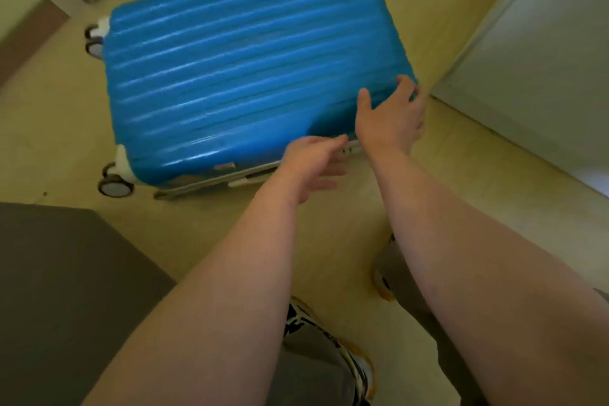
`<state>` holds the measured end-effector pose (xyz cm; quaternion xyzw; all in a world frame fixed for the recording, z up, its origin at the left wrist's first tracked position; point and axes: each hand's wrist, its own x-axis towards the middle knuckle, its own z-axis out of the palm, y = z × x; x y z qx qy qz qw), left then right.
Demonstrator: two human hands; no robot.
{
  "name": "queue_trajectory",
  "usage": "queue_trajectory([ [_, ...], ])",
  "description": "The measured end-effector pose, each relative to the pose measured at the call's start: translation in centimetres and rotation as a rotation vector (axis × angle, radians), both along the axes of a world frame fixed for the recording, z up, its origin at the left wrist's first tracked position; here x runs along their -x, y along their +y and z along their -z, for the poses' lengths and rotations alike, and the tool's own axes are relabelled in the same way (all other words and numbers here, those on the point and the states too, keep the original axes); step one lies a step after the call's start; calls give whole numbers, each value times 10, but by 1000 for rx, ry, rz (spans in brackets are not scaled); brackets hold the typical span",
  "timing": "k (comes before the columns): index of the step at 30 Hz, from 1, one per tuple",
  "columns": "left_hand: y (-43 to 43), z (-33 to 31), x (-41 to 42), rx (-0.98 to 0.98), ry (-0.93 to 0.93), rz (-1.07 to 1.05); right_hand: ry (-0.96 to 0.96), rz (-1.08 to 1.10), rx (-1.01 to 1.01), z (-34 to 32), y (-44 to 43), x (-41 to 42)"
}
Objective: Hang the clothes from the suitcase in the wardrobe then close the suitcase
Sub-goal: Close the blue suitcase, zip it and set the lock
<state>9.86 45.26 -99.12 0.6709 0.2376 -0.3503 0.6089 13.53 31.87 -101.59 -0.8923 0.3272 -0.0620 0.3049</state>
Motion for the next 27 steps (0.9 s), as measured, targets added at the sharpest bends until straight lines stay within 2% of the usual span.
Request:
queue_trajectory([
  [2, 24, 0, -11, -314, -210, -176, 10, 14, -36, 1, 2, 9],
  [4, 62, 0, -12, -706, -335, -299, 36, -2, -63, 2, 12, 20],
  [6, 99, 5, -1, -1040, -326, -374, 85, -23, -109, 3, 24, 31],
  [8, 125, 10, 7, -1155, -188, -439, 131, -71, -261, 3, 40, 37],
  [10, 132, 20, 8, -1105, -77, -422, 187, -164, -430, 5, 59, 40],
  [14, 115, 24, 10, -934, -59, -494, 218, -378, -569, 15, 88, 40],
  [19, 88, 8, 11, -866, 34, -487, 351, -396, -805, 20, 80, 22],
  [21, 61, 6, 10, -872, 87, -435, 380, -428, -698, 17, 64, 9],
  [22, 48, 2, 8, -855, 122, -393, 376, -426, -559, 13, 56, 2],
  [24, 22, 2, 3, -772, 162, -270, 367, -290, -250, -1, 42, -7],
  [25, 10, 0, 0, -704, 135, -208, 346, -202, -153, -10, 35, -7],
  [27, -3, -8, -9, -446, 67, -98, 264, -88, -84, -14, 27, -6],
])
